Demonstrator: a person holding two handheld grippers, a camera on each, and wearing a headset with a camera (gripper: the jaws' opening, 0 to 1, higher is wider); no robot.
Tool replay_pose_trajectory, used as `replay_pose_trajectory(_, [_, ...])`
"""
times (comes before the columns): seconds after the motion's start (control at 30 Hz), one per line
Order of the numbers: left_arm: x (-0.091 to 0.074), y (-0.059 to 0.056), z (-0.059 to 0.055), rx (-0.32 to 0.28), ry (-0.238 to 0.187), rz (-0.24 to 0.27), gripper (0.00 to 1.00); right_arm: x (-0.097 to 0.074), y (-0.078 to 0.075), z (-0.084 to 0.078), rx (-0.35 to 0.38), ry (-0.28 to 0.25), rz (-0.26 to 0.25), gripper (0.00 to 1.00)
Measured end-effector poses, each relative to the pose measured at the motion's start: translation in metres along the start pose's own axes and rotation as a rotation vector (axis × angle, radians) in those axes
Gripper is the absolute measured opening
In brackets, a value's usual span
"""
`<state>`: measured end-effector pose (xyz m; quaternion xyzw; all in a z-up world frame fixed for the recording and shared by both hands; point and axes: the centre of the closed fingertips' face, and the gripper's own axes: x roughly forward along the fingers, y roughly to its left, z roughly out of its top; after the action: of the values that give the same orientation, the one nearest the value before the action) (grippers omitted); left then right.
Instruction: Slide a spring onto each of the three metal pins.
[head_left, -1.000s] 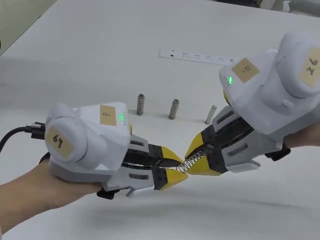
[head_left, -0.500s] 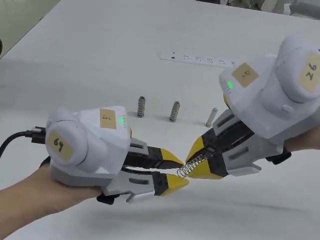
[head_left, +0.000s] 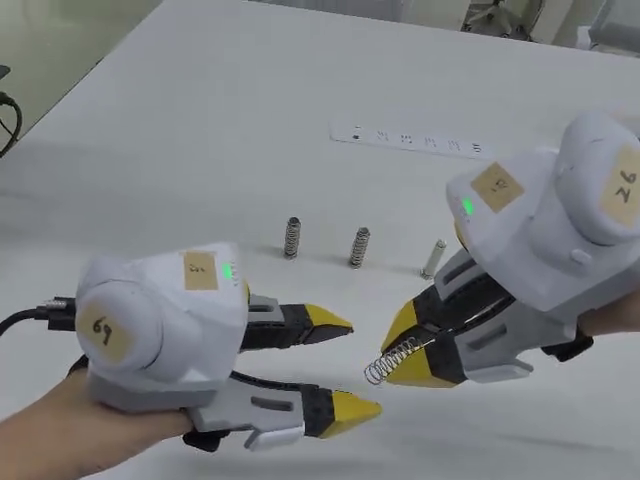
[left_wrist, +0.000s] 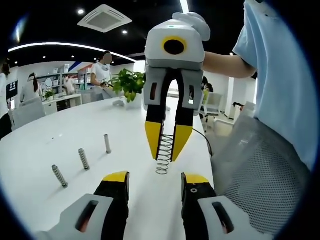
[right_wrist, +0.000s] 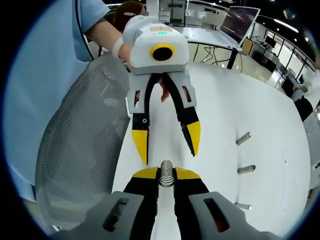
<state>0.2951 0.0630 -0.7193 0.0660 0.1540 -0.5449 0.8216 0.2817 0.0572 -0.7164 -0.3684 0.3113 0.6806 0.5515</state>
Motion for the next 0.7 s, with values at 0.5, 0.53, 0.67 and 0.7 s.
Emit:
replay_pose_trajectory(0.5, [-0.024,0.025,-0.017,-0.099,0.018,0.170,0.72,-0.009,-0.015,-0.006,0.010,-0.003,-0.035,0.08])
replay_pose_trajectory(0.53, [-0.026,0.027,-0.018,-0.099,0.019,0.182,0.74,-0.010,-0.016,-0.008,0.012,0.001,-0.034,0.08])
replay_pose_trajectory(0.67, [-0.031,0.037,-0.022,-0.109,0.022,0.231,0.88,-0.011,-0.018,-0.013,0.019,0.012,-0.033,0.08])
replay_pose_trajectory(0.7, [-0.032,0.039,-0.023,-0.110,0.026,0.241,0.92,-0.011,-0.019,-0.014,0.021,0.014,-0.033,0.08])
